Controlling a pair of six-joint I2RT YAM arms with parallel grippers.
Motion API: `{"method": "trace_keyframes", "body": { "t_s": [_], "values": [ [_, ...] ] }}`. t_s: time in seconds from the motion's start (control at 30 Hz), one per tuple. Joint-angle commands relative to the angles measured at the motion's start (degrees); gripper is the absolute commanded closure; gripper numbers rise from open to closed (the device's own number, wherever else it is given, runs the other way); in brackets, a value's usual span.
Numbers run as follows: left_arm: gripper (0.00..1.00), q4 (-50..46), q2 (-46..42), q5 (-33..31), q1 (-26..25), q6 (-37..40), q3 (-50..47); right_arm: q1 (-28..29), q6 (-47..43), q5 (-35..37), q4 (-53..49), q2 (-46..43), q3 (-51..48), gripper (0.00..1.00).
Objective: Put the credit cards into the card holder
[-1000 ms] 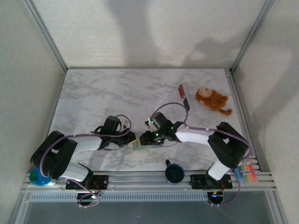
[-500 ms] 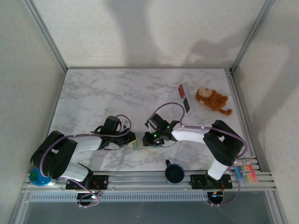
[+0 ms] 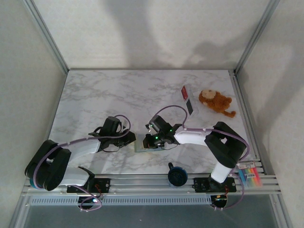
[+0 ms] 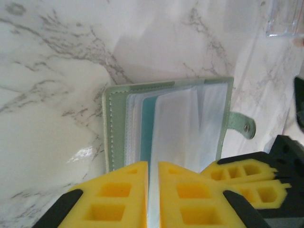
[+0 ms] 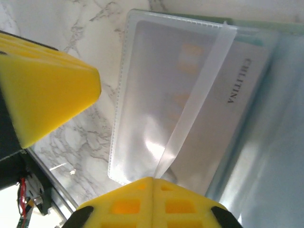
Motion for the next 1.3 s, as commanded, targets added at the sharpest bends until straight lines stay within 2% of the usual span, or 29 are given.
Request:
{"method": "trace_keyframes", "body": {
  "t_s": [0.0,0.1,0.27,0.33,0.4,0.53,0.7,0.77,1.07,1.27],
  "values": [
    [0.88,-2.14,-2.16,-4.4,-1.78,-1.49,3.02,0.67,1.21,-1.8,3.48,1.23,-0.8,0.89],
    [0.9,-1.64,-1.86,-5.04,-3.39,-1.79,5.03,0.68,0.67,-0.98,2.72,0.4,-0.98,0.86],
    [0.93,0.48,1.73,-5.43,-5.33,-2.89,6.44,0.41,-1.36,1.41,-0.6,-5.89,-2.61,0.72],
    [0.93,1.24,3.43,-6.27,-6.29,-2.8,6.38,-0.08,-3.31,4.3,-4.57,-9.66,-3.17,0.7],
    [0.99,1.78,5.33,-6.9,-6.85,-2.77,6.48,-1.04,-4.76,7.71,-8.89,-12.55,-3.53,0.68],
    [1.0,3.64,8.92,-6.72,-8.51,-2.79,6.53,-3.57,-5.31,11.97,-15.45,-14.91,-4.46,0.63],
    [1.0,4.72,13.02,-6.5,-9.09,-2.34,6.35,-4.58,-3.95,3.33,-7.86,-14.0,-8.83,0.56],
    [1.0,5.14,13.95,-6.14,-9.21,-2.25,5.92,-5.27,-3.35,3.18,-7.25,-13.49,-9.63,0.53],
    [1.0,2.08,12.73,-8.51,-9.16,-0.35,4.41,-7.16,-3.59,4.15,-7.34,-13.44,-11.48,0.51],
    [1.0,-1.85,9.11,-10.4,-9.16,0.53,4.48,-7.51,-3.8,5.63,-8.07,-15.63,-11.22,0.55]
  ]
}}
